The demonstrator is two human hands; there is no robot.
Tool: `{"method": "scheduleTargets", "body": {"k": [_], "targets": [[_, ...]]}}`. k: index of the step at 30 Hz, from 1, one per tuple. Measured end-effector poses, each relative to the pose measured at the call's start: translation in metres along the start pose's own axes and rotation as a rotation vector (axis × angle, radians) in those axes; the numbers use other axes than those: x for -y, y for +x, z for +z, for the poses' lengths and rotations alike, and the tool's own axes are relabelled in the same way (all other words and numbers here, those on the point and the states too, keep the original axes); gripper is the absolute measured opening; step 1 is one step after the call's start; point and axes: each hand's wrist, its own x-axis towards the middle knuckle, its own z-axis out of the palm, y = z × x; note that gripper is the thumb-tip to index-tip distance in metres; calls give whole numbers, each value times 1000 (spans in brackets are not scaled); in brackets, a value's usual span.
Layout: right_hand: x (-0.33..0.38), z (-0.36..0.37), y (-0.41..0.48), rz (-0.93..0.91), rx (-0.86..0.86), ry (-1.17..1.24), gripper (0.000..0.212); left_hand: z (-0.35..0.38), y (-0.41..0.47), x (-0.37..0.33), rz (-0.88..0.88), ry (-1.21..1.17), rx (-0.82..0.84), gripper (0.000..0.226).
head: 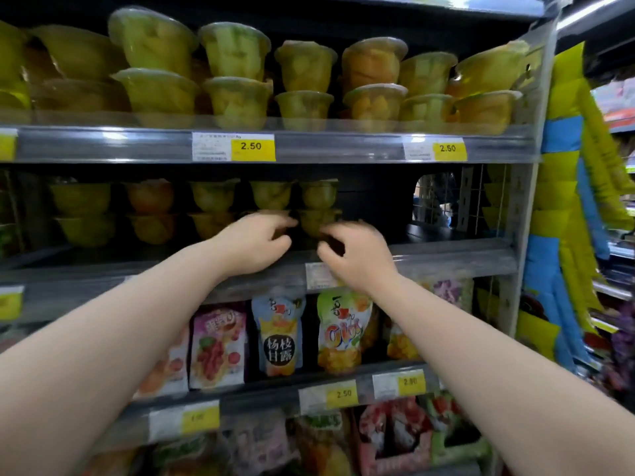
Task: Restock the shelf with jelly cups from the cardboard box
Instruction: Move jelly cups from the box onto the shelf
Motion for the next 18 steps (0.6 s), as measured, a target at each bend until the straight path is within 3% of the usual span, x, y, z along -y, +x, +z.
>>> {"method": "scheduleTargets", "body": {"k": [6, 13, 18], "targets": [[34, -13, -65, 24, 72, 144, 56, -1, -95, 5, -124, 26, -235, 55], [84, -17, -151, 49, 473, 130, 81, 27, -223, -5, -307, 75, -35, 69], [119, -1, -212, 45, 658, 147, 83, 42, -315, -3, -421, 80, 95, 68]]}}
